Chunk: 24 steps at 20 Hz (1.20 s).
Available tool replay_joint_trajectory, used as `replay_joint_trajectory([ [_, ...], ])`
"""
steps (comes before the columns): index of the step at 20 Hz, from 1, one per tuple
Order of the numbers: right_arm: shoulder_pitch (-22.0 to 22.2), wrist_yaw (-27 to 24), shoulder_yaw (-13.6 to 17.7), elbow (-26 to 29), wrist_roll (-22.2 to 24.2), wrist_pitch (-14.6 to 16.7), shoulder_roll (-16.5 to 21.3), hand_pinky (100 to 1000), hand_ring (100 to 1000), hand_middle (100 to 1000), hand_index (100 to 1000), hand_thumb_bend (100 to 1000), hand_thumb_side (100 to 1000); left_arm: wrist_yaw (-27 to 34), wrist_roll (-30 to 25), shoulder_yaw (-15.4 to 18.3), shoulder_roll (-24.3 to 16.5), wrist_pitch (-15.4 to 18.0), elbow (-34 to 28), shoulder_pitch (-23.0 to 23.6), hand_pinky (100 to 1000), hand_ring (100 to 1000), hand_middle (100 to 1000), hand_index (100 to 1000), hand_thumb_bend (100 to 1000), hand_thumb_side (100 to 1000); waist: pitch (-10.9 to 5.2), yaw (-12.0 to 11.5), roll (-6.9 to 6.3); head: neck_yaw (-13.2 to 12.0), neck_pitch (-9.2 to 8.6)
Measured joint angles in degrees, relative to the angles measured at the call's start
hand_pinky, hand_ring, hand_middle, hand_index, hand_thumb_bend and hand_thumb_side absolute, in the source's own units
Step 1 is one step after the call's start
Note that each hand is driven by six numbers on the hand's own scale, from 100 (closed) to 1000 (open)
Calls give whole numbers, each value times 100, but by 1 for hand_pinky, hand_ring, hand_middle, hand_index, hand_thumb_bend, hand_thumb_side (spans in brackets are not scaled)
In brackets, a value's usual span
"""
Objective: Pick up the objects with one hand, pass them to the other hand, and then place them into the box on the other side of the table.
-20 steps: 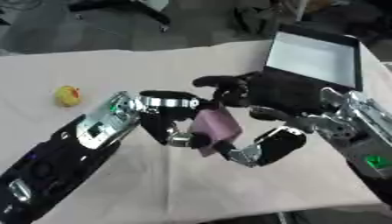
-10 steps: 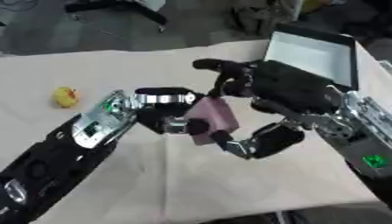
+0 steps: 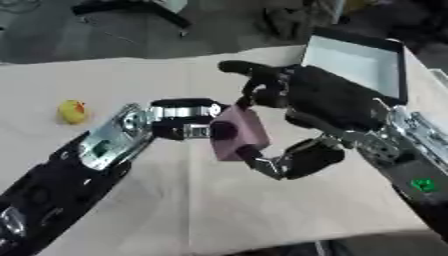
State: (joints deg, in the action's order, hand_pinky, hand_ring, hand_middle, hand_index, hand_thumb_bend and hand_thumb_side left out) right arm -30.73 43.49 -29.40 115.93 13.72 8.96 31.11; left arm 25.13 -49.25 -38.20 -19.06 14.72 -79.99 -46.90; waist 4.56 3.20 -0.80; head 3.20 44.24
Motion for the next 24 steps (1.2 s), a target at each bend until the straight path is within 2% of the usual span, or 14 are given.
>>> replay_joint_trajectory([
  [2,0,-31,-1,25,0,-7,-5,531,736,1000,254,100,622,80,-40,-1,-16,-40,-48,0,684,617,577,775,114,998,0,-2,2,6,0],
  [8,-1,-90,-31,65,18,-28,-13,528,737,1000,251,100,628,408,-163,1,-19,-188,-140,1,688,623,587,784,242,1000,0,-5,2,40,0],
  [10,-1,-93,-72,79,33,-40,-25,527,737,1000,250,100,633,531,-189,5,-16,-294,-272,0,688,625,591,786,333,1000,0,-7,2,45,0],
  [15,-2,-100,-90,99,47,-52,-68,535,737,1000,247,100,644,862,-220,77,-11,-667,-397,0,685,625,596,789,452,1000,1,-14,4,52,0],
  [18,-2,-90,-90,98,60,-54,-70,554,736,1000,244,100,658,862,-228,154,13,-932,-411,-2,681,626,603,791,480,1000,1,-20,8,71,0],
  [24,-3,45,-63,76,58,2,-77,570,733,1000,242,100,670,864,-250,420,149,-1484,-367,-24,677,628,616,797,478,1000,7,-33,17,73,0],
])
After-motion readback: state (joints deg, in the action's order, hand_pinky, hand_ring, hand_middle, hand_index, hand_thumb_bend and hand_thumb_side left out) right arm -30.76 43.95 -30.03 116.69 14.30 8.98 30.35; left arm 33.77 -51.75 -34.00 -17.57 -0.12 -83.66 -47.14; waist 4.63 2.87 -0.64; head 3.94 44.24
